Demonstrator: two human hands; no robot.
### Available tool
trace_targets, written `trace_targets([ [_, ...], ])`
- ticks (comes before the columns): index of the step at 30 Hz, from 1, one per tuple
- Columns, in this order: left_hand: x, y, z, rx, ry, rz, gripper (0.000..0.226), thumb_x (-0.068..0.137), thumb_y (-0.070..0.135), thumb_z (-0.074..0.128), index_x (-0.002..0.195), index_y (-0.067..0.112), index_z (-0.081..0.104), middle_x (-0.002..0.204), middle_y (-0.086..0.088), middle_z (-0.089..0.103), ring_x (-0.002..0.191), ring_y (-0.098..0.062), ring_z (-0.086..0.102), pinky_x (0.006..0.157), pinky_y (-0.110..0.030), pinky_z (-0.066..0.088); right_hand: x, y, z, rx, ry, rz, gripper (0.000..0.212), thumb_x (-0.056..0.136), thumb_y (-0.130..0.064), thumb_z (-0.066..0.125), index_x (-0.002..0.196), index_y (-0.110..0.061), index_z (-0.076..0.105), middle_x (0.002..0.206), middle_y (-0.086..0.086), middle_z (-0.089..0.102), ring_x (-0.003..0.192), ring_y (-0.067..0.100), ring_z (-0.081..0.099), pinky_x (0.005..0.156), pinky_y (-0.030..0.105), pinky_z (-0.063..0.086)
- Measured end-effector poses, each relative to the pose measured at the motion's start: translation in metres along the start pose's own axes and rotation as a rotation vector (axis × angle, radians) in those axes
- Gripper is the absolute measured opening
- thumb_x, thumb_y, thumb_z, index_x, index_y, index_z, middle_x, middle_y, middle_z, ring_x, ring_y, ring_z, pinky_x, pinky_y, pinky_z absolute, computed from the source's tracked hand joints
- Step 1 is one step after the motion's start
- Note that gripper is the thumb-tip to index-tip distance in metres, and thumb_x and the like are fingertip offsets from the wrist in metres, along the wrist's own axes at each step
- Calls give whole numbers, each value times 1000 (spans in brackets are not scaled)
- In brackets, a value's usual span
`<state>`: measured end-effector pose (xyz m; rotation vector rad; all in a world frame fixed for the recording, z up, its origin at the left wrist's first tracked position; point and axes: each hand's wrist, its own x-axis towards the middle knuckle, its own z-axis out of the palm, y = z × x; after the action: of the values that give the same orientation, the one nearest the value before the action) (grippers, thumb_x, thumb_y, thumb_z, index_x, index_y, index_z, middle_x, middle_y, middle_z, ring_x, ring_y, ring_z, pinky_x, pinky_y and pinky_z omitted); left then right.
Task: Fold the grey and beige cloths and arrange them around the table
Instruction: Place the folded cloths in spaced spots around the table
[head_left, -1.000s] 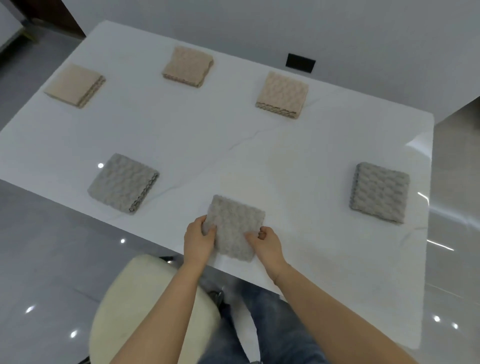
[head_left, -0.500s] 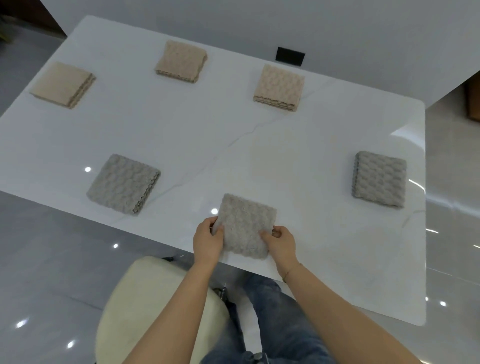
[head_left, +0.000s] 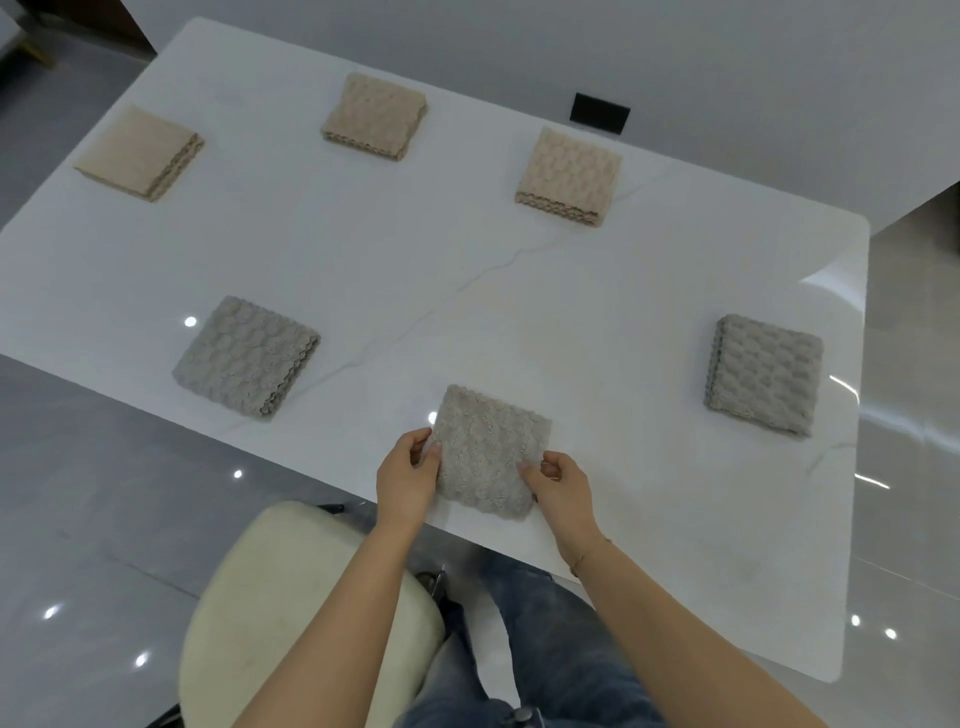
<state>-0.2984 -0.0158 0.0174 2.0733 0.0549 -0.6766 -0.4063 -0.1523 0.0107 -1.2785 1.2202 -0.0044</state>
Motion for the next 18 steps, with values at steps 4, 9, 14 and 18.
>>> trace_targets([
  [4,-4,3,3,-42,1,-33,31,95,20,54,125,15,56,117,5,61,103,-8,55,84,-17,40,5,-2,-13,-53,-132,0,26,90,-22,62,114,-13,57,104,4,63,93,17,61,85,27,52],
  [9,-7,8,2,-44,-28,-40,38,95,22,54,133,17,52,129,4,58,118,-13,53,95,-23,41,15,-7,-25,-163,-250,-3,37,89,-23,63,122,-9,56,109,5,64,94,15,61,87,27,50],
  [14,-10,22,-8,143,36,73,45,95,23,55,139,17,46,144,3,43,135,-14,37,107,-24,25,23,-27,-50,-183,-57,-176,48,89,-20,64,134,-13,47,123,2,57,104,13,54,89,23,40],
  [18,-2,39,-20,253,78,271,40,97,20,51,137,19,49,148,1,41,138,-16,32,110,-21,19,27,-45,-52,-493,-136,-431,64,92,-29,60,147,-17,30,146,-5,36,134,11,34,112,26,26],
])
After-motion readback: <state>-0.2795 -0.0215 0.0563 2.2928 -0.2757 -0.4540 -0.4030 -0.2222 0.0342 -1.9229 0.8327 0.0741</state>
